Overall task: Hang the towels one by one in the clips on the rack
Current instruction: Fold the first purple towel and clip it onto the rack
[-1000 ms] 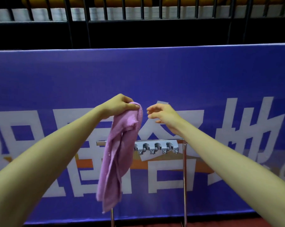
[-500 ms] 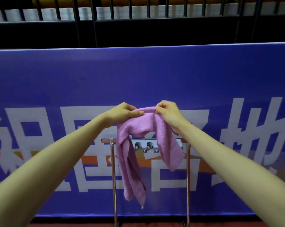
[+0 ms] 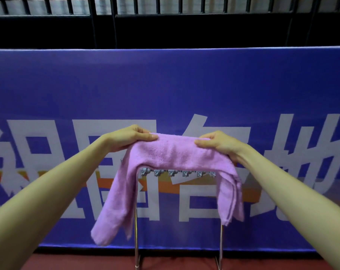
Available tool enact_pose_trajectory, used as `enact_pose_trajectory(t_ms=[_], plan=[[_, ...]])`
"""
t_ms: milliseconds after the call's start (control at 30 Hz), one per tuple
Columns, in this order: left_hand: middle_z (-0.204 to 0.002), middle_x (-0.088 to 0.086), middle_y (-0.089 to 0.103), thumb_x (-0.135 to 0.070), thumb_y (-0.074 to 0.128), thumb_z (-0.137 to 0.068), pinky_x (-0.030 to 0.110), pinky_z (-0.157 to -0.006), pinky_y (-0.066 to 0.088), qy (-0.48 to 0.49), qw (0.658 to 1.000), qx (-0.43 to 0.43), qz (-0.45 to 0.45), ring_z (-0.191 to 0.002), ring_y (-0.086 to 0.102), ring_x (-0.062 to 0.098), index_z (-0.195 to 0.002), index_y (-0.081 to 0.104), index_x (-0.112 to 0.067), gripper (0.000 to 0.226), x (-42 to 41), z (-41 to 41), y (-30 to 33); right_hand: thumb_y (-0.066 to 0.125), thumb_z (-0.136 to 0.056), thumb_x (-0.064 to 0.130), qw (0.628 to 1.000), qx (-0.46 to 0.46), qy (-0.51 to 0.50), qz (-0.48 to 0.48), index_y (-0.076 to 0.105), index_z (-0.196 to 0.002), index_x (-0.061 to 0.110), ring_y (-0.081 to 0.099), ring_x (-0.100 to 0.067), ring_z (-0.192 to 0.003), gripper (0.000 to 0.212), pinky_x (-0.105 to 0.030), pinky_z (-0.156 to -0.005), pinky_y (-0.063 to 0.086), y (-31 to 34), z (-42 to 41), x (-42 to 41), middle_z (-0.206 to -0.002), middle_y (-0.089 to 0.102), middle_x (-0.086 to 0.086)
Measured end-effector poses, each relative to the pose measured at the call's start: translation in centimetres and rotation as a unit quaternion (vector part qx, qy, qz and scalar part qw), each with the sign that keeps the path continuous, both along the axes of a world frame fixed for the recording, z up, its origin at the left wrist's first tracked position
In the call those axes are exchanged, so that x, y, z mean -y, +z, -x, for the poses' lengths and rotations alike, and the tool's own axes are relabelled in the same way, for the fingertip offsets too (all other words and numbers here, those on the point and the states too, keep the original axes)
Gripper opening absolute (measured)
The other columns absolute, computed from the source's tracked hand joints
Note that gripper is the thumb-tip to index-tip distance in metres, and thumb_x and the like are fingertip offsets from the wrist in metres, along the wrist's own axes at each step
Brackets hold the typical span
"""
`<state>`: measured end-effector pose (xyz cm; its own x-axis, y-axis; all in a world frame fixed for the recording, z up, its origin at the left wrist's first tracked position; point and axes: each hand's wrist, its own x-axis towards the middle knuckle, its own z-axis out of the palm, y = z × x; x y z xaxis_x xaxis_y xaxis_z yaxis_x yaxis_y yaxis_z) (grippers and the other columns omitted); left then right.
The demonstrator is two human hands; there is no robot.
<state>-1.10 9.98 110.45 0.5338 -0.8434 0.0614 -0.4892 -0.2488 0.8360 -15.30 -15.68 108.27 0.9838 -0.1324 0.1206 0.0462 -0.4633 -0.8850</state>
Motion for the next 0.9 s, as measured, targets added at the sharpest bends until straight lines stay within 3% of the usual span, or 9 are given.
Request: enact_pose_trajectory(t_ms=[233, 333, 400, 533, 633, 700, 767, 867, 900], plan=[[-0.090, 0.007, 0.067, -0.033, 0.057, -0.090, 0.022, -0.067, 0.050, 0.041, 0.998, 0.006, 0.044, -0.076, 0.060, 0.015, -0.105, 0.067, -0.002, 0.035, 2.5, 1.0, -0.4, 0.049, -0.097, 0.023, 0.986, -0.018, 0.091, -0.139, 0.062, -0.101, -0.001, 0.056, -0.015, -0.076, 0.027, -0.026, -0.072, 0.046, -1.9, -1.6, 0.2, -0.085, 0.064, -0.004], [-0.089, 0.010, 0.062, -0.030, 0.057, -0.091, 0.025, -0.069, 0.047, 0.052, 0.997, 0.009, 0.062, -0.077, 0.057, 0.017, -0.105, 0.061, 0.007, 0.040, 3.6, 1.1, -0.8, 0.054, -0.094, 0.019, 0.981, -0.009, 0.090, -0.174, 0.056, -0.107, -0.001, 0.061, -0.014, -0.075, 0.024, -0.024, -0.067, 0.051, -2.6, -2.5, 0.0, -0.086, 0.065, -0.005], [-0.089, 0.010, 0.063, -0.028, 0.058, -0.091, 0.028, -0.073, 0.047, 0.058, 0.996, 0.005, 0.069, -0.079, 0.057, 0.018, -0.103, 0.062, 0.006, 0.036, 4.2, 1.1, -1.3, 0.060, -0.090, 0.015, 0.986, -0.015, 0.087, -0.144, 0.058, -0.103, 0.001, 0.063, -0.012, -0.072, 0.020, -0.020, -0.064, 0.053, -3.0, -2.9, -0.3, -0.085, 0.066, -0.005], [-0.084, 0.006, 0.063, -0.028, 0.056, -0.093, 0.027, -0.070, 0.046, 0.067, 0.996, 0.007, 0.059, -0.075, 0.056, 0.015, -0.095, 0.065, -0.001, 0.028, 4.6, 0.3, -2.4, 0.063, -0.088, 0.010, 0.989, -0.016, 0.079, -0.128, 0.067, -0.099, 0.003, 0.065, -0.013, -0.080, 0.014, -0.023, -0.073, 0.053, -3.6, -4.2, -0.2, -0.088, 0.069, -0.005], [-0.084, 0.007, 0.062, -0.030, 0.054, -0.094, 0.032, -0.074, 0.045, 0.066, 0.997, 0.014, 0.038, -0.078, 0.055, 0.017, -0.090, 0.064, -0.008, 0.025, 4.4, -0.9, -4.0, 0.061, -0.088, 0.010, 0.989, -0.033, 0.082, -0.115, 0.063, -0.097, -0.001, 0.058, -0.016, -0.084, 0.014, -0.026, -0.075, 0.046, -4.0, -5.5, -0.3, -0.088, 0.062, -0.007], [-0.086, 0.007, 0.063, -0.030, 0.052, -0.095, 0.032, -0.076, 0.046, 0.069, 0.997, 0.016, 0.027, -0.081, 0.056, 0.018, -0.089, 0.063, -0.007, 0.026, 4.2, -2.1, -5.0, 0.059, -0.089, 0.009, 0.989, -0.059, 0.085, -0.107, 0.059, -0.079, 0.006, 0.053, -0.009, -0.072, 0.010, -0.021, -0.066, 0.040, -4.5, -6.7, -0.9, -0.072, 0.057, 0.002], [-0.085, 0.003, 0.065, -0.030, 0.051, -0.095, 0.027, -0.074, 0.049, 0.069, 0.997, 0.030, 0.011, -0.079, 0.059, 0.014, -0.088, 0.065, -0.008, 0.027, 3.7, -3.7, -5.8, 0.056, -0.089, 0.007, 0.990, -0.068, 0.077, -0.096, 0.052, -0.067, 0.012, 0.047, -0.011, -0.068, 0.022, -0.023, -0.063, 0.035, -5.2, -8.4, -1.3, -0.067, 0.050, 0.002], [-0.071, -0.010, 0.063, -0.034, 0.053, -0.094, 0.016, -0.062, 0.044, 0.069, 0.996, 0.050, -0.016, -0.065, 0.057, 0.002, -0.079, 0.066, -0.019, 0.025, 2.9, -6.2, -6.5, 0.055, -0.088, 0.006, 0.992, -0.072, 0.069, -0.074, 0.058, -0.087, -0.007, 0.047, -0.024, -0.082, 0.013, -0.030, -0.072, 0.036, -5.9, -11.0, -2.0, -0.085, 0.054, -0.012], [-0.069, -0.012, 0.062, -0.036, 0.053, -0.093, 0.015, -0.062, 0.043, 0.066, 0.996, 0.057, -0.030, -0.064, 0.057, 0.001, -0.077, 0.066, -0.021, 0.025, 2.5, -7.3, -6.8, 0.055, -0.088, 0.007, 0.993, -0.073, 0.066, -0.067, 0.058, -0.099, -0.014, 0.048, -0.025, -0.087, 0.024, -0.034, -0.077, 0.038, -6.1, -11.9, -2.2, -0.093, 0.055, -0.015]])
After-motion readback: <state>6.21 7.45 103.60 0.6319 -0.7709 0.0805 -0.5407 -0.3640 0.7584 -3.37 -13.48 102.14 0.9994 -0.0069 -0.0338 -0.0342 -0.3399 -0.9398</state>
